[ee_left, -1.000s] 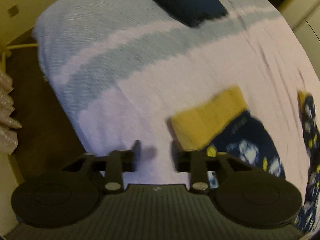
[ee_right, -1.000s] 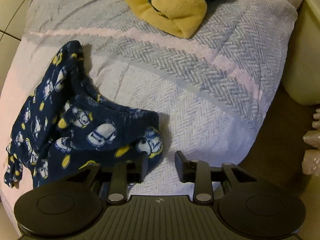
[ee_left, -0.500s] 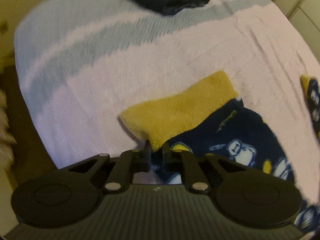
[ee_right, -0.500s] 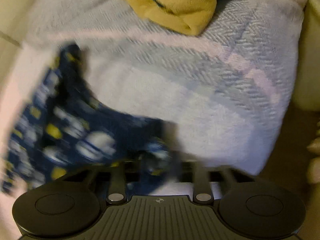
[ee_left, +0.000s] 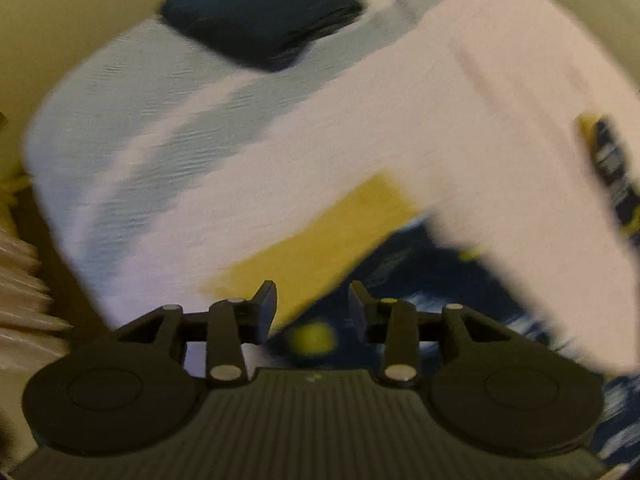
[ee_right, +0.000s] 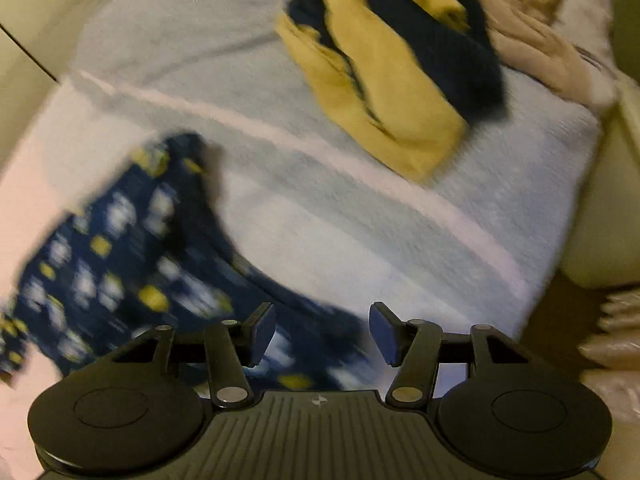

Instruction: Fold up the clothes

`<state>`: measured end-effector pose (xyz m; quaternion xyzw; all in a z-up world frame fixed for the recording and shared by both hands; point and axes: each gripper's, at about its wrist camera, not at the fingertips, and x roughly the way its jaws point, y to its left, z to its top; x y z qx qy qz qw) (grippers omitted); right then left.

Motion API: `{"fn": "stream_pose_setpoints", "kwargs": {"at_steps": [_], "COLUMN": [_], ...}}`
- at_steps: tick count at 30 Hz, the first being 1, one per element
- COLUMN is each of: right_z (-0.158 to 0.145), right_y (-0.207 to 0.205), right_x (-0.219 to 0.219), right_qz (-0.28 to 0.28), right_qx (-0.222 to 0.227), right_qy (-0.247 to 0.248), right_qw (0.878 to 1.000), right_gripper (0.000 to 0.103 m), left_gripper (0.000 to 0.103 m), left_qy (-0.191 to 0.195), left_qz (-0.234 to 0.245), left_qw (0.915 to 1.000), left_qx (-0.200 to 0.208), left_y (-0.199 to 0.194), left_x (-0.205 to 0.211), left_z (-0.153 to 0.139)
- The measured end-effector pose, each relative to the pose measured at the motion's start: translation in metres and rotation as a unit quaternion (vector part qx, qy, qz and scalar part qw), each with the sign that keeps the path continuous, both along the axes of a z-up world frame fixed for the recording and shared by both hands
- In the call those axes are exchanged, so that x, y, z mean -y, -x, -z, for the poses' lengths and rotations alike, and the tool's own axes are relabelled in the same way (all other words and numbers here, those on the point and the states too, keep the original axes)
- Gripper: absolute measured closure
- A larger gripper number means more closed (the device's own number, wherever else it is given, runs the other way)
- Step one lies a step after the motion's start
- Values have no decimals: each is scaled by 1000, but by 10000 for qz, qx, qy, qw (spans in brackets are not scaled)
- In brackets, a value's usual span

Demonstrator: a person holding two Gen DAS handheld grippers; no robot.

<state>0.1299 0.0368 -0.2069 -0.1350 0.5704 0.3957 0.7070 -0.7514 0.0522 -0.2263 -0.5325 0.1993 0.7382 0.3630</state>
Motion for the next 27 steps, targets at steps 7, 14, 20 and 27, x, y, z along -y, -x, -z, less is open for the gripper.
{"fn": "stream_pose_setpoints", "kwargs": {"at_steps": [7, 14, 20, 27], "right_z": [7, 34, 55, 83], "right_y": [4, 11, 25, 13], "right_x": [-107, -215, -270, -276], "right_qz": [-553, -915, -1145, -538], "right_qx": [-140, -207, 469, 363], "right_qy": [-312, -227, 231, 452], "right_qw": [9979, 9953, 9921, 9969], "right_gripper": [47, 47, 46, 42], "left_gripper": [60, 52, 45, 46], "left_qy": [-440, -584, -782, -533], "left_qz": [750, 1487, 1566, 1248], "left_qw": [9955, 9854, 9819, 9828], "left_qx": [371, 590, 723, 1252], "left_y": [-88, -152, -152, -143], "left_x": [-123, -258, -366, -457], "left_z": [6, 24, 35, 81]}}
